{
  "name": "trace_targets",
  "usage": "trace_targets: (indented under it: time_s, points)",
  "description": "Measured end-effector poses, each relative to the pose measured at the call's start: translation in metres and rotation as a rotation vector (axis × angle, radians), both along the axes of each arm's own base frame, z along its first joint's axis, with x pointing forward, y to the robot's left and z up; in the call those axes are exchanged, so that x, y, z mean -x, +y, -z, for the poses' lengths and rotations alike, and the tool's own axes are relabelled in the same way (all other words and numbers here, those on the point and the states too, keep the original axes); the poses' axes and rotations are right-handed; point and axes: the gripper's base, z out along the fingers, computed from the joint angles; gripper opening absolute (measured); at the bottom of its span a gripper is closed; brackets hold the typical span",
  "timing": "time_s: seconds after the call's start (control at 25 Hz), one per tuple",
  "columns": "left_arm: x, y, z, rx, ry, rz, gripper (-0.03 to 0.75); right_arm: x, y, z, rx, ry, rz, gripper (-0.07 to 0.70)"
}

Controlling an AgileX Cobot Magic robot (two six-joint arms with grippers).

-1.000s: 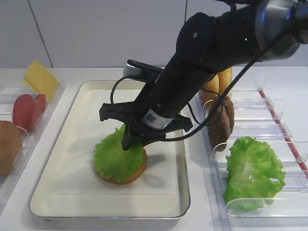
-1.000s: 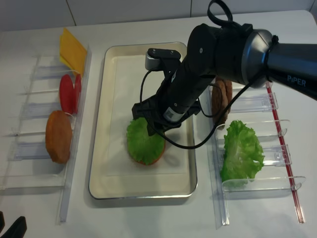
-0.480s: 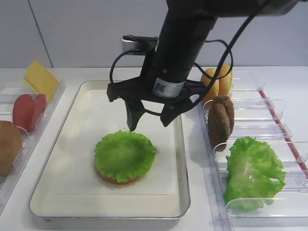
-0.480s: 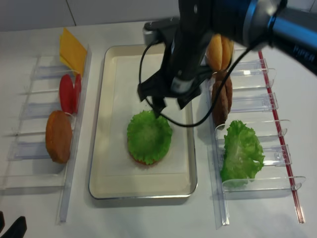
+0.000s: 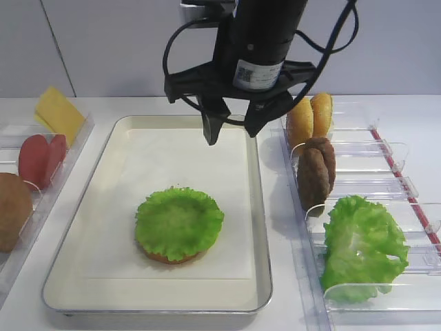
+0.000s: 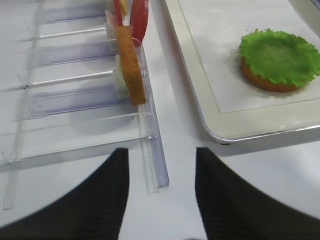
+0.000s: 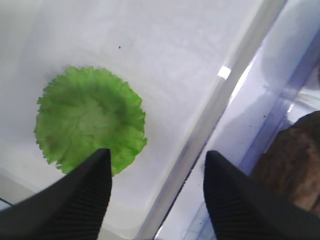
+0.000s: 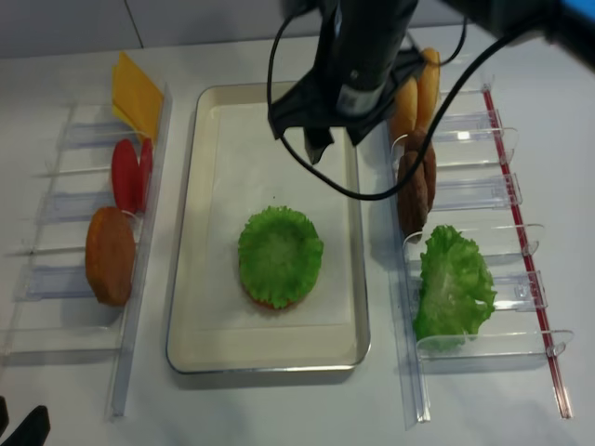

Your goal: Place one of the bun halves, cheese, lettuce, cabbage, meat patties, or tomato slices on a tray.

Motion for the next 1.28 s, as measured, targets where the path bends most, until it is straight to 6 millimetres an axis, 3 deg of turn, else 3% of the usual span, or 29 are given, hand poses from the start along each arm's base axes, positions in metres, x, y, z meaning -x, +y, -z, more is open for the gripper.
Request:
trace_targets:
  time_s: [0.2,0.32,0.68,1.0,1.28]
  points:
    - [0.000,0.000,0.000,0.000,0.000,0.000,0.318,0.019,-0.026,-0.038,0.027,-0.139,0.004,0.428]
    - [0.000,0.000,0.000,0.000,0.000,0.000,0.318,0.042,-0.049,-0.051,0.062,-0.196,0.008,0.428]
    - [0.000,0.000,0.000,0.000,0.000,0.000,0.318,0.136,-0.120,-0.068,0.004,-0.275,0.041,0.428]
    - [0.000,0.000,0.000,0.000,0.000,0.000,0.318,0.207,-0.178,-0.040,-0.019,-0.339,0.072,0.428]
    - [0.000,0.000,0.000,0.000,0.000,0.000,0.318,0.248,-0.224,-0.014,-0.012,-0.436,0.356,0.427]
